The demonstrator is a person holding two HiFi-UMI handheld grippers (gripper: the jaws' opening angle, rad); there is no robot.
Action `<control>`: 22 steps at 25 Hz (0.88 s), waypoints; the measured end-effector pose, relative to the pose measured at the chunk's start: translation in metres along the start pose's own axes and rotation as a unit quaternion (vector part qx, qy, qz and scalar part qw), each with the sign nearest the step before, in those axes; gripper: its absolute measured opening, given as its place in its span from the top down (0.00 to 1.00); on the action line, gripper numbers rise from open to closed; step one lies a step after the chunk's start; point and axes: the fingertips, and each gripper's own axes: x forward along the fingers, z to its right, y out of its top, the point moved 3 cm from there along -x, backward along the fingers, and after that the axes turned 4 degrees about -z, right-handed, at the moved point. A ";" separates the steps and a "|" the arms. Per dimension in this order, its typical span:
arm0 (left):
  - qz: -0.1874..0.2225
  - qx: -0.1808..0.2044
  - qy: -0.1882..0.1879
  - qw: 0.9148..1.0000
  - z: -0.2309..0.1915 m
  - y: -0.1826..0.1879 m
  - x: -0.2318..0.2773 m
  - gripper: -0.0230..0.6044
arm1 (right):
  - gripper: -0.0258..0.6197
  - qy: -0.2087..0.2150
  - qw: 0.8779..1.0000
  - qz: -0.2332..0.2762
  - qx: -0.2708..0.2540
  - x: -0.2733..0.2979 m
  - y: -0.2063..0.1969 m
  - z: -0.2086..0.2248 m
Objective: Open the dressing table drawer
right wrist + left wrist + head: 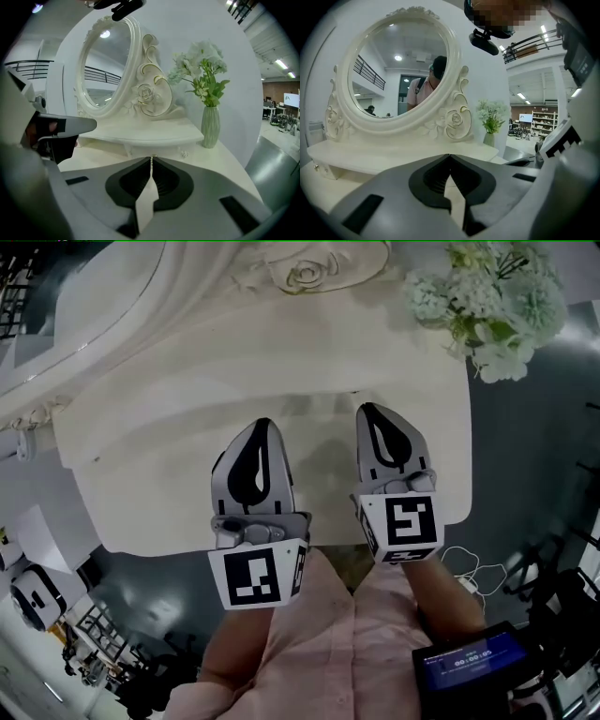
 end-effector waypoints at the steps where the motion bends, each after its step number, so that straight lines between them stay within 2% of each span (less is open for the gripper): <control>1: -0.003 -0.002 0.000 1.000 -0.001 -0.002 0.001 0.93 | 0.93 -0.001 1.000 -0.003 0.002 0.002 -0.002 0.000; 9: -0.008 0.000 -0.001 1.000 -0.008 -0.007 0.009 0.93 | 0.92 -0.001 1.000 -0.006 0.005 0.013 -0.007 0.001; 13: -0.011 -0.004 -0.001 1.000 -0.010 -0.010 0.012 0.93 | 0.79 0.003 1.000 -0.012 0.006 0.019 -0.009 0.000; 22: -0.017 -0.008 0.006 1.000 -0.023 -0.013 0.016 0.93 | 0.76 -0.002 1.000 -0.023 0.002 0.033 -0.008 0.000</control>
